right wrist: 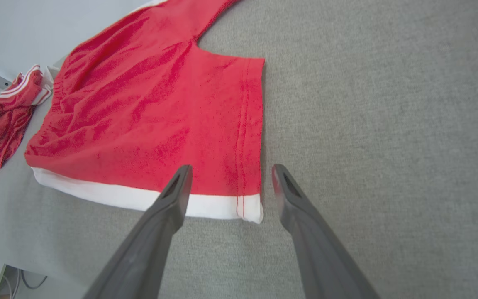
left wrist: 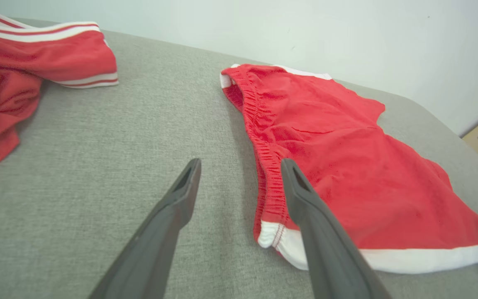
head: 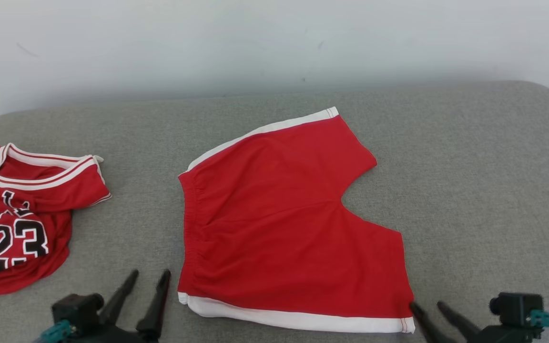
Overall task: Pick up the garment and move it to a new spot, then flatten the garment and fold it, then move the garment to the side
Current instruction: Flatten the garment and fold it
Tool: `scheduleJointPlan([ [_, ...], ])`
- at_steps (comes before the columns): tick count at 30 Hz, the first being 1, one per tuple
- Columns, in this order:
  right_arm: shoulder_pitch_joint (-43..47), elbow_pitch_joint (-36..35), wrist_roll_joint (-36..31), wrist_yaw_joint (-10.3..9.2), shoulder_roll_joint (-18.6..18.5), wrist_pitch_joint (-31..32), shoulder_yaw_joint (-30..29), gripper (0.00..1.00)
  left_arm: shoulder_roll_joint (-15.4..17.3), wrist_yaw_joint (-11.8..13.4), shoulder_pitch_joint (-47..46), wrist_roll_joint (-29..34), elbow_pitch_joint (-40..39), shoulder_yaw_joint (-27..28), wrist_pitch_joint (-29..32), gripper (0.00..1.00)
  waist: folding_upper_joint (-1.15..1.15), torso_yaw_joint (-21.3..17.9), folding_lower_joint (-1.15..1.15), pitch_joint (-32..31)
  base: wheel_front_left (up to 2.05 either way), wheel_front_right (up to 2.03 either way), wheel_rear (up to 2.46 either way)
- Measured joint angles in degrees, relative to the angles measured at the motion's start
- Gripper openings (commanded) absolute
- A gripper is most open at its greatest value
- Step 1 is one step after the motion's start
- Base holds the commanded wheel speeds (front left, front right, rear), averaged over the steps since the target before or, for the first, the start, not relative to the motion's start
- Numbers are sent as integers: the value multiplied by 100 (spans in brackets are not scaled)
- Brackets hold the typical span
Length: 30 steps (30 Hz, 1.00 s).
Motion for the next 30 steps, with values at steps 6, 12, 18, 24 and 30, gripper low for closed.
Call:
scheduleJointPlan([
  [6, -211, -58, -156, -94, 175, -577, -360, 100, -71, 359, -13, -37, -444, 453, -352, 100, 0, 114, 0, -123, 0, 0, 0],
  [12, -386, 89, -408, -152, 431, -1234, -639, 100, -98, 690, -9, 205, -669, 762, -396, 100, 0, 174, 0, -340, 0, 0, 0],
  [18, -477, 286, -661, -196, 595, -1701, -682, 100, -167, 755, 249, 183, -769, 1014, -396, 100, 0, 171, 0, -514, 0, 0, 0],
  [24, -580, 381, -746, -222, 758, -2060, -797, 100, -131, 783, 343, 246, -872, 1090, -396, 100, 0, 151, -1, -592, 0, 0, 0],
  [30, -714, 646, -1060, -238, 670, -2147, -643, 100, -115, 833, 660, 249, -847, 1159, -175, 100, 0, 149, -1, -633, 0, 0, 0],
])
